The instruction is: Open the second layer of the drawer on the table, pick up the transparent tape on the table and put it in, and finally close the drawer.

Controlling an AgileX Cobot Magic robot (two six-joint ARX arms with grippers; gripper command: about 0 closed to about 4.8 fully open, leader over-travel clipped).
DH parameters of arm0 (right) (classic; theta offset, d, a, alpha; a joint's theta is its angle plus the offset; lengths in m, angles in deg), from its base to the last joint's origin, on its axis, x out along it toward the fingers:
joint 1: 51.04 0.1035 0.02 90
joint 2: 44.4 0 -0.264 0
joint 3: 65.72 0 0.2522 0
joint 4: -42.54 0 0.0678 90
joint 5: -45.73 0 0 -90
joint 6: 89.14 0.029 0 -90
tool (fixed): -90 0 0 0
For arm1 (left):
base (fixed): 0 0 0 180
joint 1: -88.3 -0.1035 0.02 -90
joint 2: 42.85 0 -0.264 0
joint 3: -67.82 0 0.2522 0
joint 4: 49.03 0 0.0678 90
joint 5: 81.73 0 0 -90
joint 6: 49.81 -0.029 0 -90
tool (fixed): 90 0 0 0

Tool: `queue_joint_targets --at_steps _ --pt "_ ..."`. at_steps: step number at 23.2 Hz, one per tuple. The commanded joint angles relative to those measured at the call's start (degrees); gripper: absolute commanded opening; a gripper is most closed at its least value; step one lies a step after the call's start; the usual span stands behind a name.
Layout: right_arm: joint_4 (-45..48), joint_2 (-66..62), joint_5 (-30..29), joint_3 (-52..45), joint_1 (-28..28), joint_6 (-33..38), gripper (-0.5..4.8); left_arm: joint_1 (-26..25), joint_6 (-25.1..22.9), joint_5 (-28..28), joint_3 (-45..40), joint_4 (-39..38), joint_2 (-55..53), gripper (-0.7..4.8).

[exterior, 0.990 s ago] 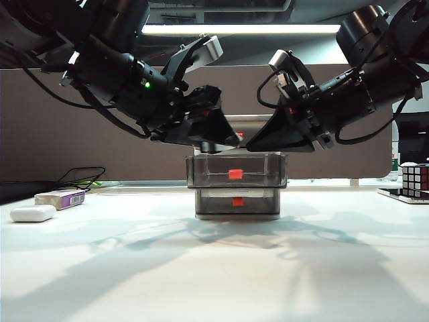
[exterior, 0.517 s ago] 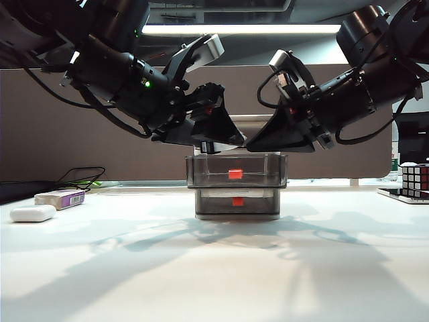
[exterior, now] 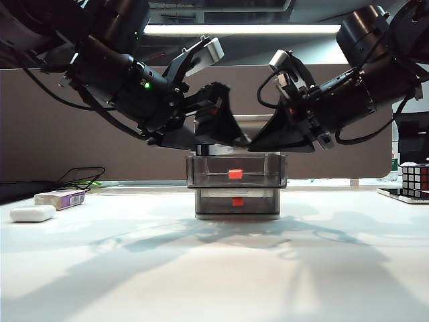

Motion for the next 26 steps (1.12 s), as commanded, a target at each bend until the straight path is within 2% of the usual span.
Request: queue_joint_targets --at_steps 1,6,12,14,16,17,18,19,20,22,26 --pt "0.5 0.3 -0.5 0.3 0.1 0.0 -0.05 0.0 1.4 0.3 0.3 0.4 0.2 4.79" --pt "0.7 0.5 -3.2 0.3 0.1 0.0 -0.05 0.6 1.8 0.3 0.3 0.4 0.2 4.79" --pt "1.6 1.4 -3.3 0.4 1.1 0.0 -0.05 1.5 1.6 -1.4 0.7 -0.1 1.0 4.79" --pt "1.7 2.0 -3.3 0.4 1.1 0.0 -0.05 1.5 1.4 -1.3 0.7 -2.1 2.8 4.18" --pt "1.8 2.9 -3.3 0.4 1.1 0.0 -0.05 1.5 1.4 -1.1 0.7 -7.2 5.5 3.38" --pt "1.9 4.4 -3.3 0.4 1.1 -0.1 -0.05 1.5 0.6 -1.1 0.7 -13.5 8.4 2.25" --pt "2.5 5.8 -3.3 0.6 1.1 0.0 -0.05 1.5 -1.4 1.1 0.6 -19.2 11.1 0.88" --pt "2.6 6.3 -3.2 0.9 1.1 -0.1 -0.05 1.5 -2.0 3.0 0.6 -20.9 11.9 0.45" --pt "2.8 6.4 -3.0 1.5 1.1 0.0 -0.05 1.5 -2.3 5.9 0.6 -22.4 12.5 0.14" --pt "2.3 6.4 -1.7 3.4 1.1 -0.1 -0.05 1.5 -2.3 10.7 0.6 -23.8 12.4 -0.06" --pt "1.3 4.4 1.2 8.8 1.2 -0.1 -0.05 1.6 -2.3 11.5 0.6 -24.8 9.5 -0.06"
